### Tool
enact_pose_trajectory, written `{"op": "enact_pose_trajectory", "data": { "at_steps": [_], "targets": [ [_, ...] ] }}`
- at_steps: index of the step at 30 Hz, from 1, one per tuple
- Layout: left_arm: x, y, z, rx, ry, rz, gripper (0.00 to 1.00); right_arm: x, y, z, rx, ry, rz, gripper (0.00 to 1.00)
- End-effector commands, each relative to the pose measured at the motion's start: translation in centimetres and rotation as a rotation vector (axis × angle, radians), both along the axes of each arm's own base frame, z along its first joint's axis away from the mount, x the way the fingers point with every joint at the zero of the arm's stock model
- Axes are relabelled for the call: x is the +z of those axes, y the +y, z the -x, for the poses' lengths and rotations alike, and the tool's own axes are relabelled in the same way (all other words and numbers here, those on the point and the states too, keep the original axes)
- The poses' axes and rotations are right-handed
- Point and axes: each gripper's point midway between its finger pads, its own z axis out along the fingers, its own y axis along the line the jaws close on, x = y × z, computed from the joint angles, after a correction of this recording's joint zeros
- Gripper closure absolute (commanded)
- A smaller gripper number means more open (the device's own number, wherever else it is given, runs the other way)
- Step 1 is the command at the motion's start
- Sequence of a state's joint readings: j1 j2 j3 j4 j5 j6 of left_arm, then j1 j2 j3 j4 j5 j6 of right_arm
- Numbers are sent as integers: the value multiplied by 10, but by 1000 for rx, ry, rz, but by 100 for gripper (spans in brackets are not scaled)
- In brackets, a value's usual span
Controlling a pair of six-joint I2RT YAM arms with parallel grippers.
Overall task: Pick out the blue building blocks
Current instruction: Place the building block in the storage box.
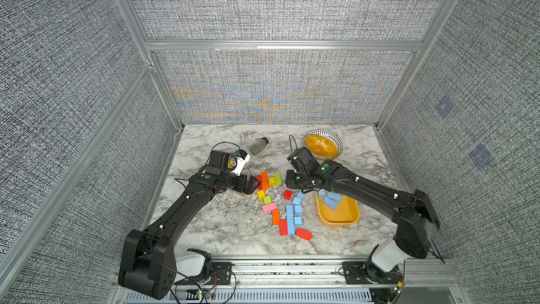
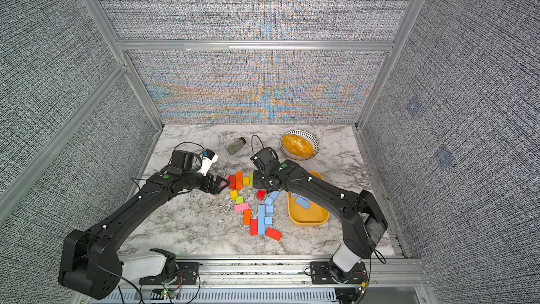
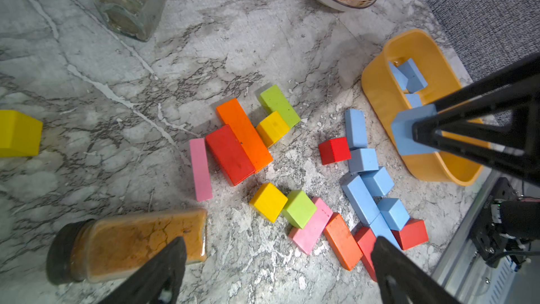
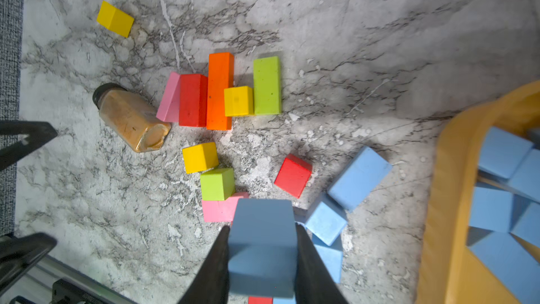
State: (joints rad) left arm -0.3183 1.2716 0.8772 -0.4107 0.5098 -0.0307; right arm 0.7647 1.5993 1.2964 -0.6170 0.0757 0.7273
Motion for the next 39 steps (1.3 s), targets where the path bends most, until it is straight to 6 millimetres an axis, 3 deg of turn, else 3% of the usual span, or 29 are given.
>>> {"op": "enact_pose_trajectory", "data": {
  "at_steps": [1, 8, 16, 27, 31, 39],
  "targets": [
    [15, -17, 4, -86, -18, 92, 0, 0, -23, 1, -21, 18, 35, 78],
    [15, -34, -2, -128, 9, 95, 0, -9, -87, 2, -103, 75, 110, 78],
    [7, -68, 2, -236, 49, 43, 0, -29, -151, 10, -177, 154, 205, 78],
    [6, -63, 5, -208, 5, 32, 0, -55, -167, 16, -193, 221, 276, 78],
    [-1, -60, 6, -198, 13, 12, 0, -67, -163, 11, -182, 239, 282, 78],
    [1, -56, 7, -199, -7, -8, 0, -81, -183, 3, -224, 296, 397, 77]
  ]
}}
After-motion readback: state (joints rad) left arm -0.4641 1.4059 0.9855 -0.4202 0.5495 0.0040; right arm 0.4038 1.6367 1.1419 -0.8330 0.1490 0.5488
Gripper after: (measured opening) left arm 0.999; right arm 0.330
